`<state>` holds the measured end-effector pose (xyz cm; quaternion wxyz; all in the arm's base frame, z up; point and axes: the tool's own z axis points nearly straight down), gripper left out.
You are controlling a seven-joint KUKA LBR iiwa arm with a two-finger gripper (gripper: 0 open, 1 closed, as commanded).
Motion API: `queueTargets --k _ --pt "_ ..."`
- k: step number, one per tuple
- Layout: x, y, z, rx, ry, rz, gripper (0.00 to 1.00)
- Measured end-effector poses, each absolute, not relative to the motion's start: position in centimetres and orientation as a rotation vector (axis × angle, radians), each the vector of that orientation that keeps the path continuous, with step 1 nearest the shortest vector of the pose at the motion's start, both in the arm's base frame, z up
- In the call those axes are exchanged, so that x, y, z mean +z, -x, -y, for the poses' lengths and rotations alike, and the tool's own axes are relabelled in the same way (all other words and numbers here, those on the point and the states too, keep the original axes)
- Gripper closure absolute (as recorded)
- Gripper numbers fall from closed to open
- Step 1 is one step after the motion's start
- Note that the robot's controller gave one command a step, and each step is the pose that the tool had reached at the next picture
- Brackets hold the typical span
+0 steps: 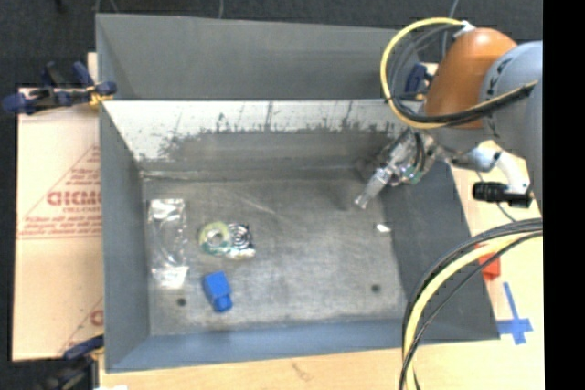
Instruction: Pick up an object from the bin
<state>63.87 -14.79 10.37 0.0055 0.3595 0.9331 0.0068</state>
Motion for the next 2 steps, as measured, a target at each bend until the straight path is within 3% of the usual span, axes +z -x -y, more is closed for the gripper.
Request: queueTargets --k 1,2 --pt "8.3 -63.9 13.7 0.057 -1.335 -2.821 0.0" --pt "7.8 -63.7 12.0 0.026 -1.508 -2.734 0.0"
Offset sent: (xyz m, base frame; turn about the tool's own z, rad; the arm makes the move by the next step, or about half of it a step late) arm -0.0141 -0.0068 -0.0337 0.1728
